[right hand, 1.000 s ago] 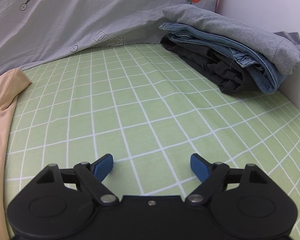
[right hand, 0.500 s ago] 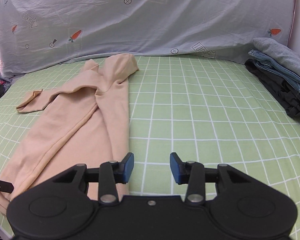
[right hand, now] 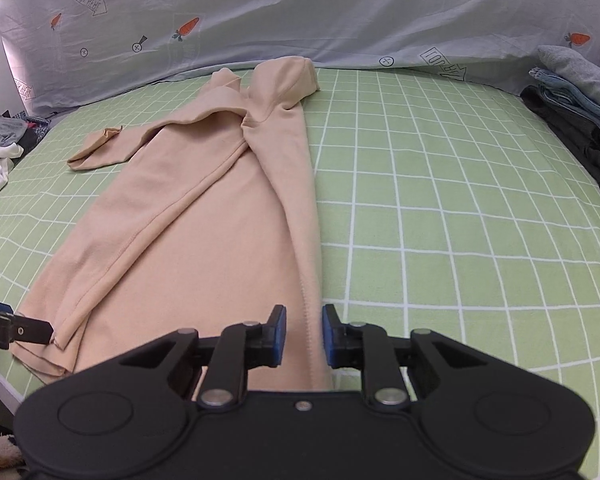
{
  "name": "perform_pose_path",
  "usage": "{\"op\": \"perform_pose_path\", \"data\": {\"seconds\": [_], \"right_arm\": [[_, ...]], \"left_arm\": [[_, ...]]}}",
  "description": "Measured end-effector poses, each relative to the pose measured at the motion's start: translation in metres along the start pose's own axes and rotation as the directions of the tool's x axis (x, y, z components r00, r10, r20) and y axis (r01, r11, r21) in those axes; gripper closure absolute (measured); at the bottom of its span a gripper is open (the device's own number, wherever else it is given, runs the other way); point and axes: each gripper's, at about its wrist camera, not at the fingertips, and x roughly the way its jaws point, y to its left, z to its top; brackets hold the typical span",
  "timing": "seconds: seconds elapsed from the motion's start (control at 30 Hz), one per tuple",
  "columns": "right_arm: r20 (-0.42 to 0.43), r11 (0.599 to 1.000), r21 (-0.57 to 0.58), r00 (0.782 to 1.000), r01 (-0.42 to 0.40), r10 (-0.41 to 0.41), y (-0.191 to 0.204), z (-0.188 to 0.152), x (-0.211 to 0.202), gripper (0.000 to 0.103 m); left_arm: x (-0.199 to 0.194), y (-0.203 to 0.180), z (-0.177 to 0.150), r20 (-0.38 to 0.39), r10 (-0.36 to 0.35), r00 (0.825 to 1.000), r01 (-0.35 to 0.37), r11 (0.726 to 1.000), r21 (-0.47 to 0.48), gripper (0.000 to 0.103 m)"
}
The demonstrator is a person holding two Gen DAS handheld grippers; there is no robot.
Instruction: Fold clothes
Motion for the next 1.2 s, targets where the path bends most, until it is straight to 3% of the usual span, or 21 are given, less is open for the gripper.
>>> {"op": "perform_pose_path", "data": {"seconds": [0.23,0.37,0.7,0.87,0.9,0.97,1.0,1.03,1.1,1.17,1.2], "right_arm": [[0.027,0.998,0.031,0.998,-0.062,0.061,0.003,0.004,-0.008,0.099],[0.039,0.988,0.019,0.988,-0.153,0.152,0.014,0.011,-0.010,0.099],[-0.038,0.920,0.023,0.920,-0.391,0.391,0.066,0.024,0.016,0.099],[-0.101,0.931,0.000,0.926,-0.366,0.364,0.079,0.014,0.031,0.096],[-0.104,0.930,-0.004,0.925,-0.368,0.366,0.080,0.015,0.029,0.092],[-0.093,0.927,-0.016,0.924,-0.374,0.371,0.079,0.016,0.023,0.069],[-0.077,0.927,-0.021,0.925,-0.374,0.372,0.077,0.016,0.019,0.046],[-0.063,0.928,-0.029,0.927,-0.371,0.369,0.075,0.016,0.015,0.031],[-0.030,0.933,-0.051,0.934,-0.357,0.356,0.069,0.019,0.005,0.028],[0.008,0.949,-0.056,0.950,-0.310,0.311,0.062,0.022,0.000,0.014],[0.025,0.960,-0.055,0.961,-0.274,0.275,0.059,0.024,0.000,0.003]], "left_arm": [[0.000,-0.001,0.001,-0.004,0.003,1.000,-0.003,1.000,0.002,0.016],[0.001,-0.001,0.001,-0.007,0.003,1.000,-0.003,1.000,0.010,0.014],[0.002,0.002,0.001,-0.006,0.005,1.000,-0.005,1.000,0.014,0.010],[0.003,0.005,0.000,-0.005,0.003,1.000,-0.003,1.000,0.017,0.008],[0.003,0.006,0.000,-0.005,0.003,1.000,-0.002,1.000,0.017,0.008],[0.003,0.008,0.000,-0.007,-0.002,1.000,0.002,1.000,0.013,0.007],[0.002,0.009,0.001,-0.010,-0.007,1.000,0.007,1.000,0.009,0.007],[0.002,0.010,0.001,-0.012,-0.013,1.000,0.013,1.000,0.005,0.008],[0.001,0.013,0.003,-0.018,-0.024,1.000,0.024,1.000,-0.004,0.010],[-0.004,0.021,0.006,-0.010,-0.033,0.999,0.033,0.999,-0.020,0.010],[-0.007,0.025,0.009,-0.004,-0.038,0.999,0.037,0.999,-0.029,0.010]]}}
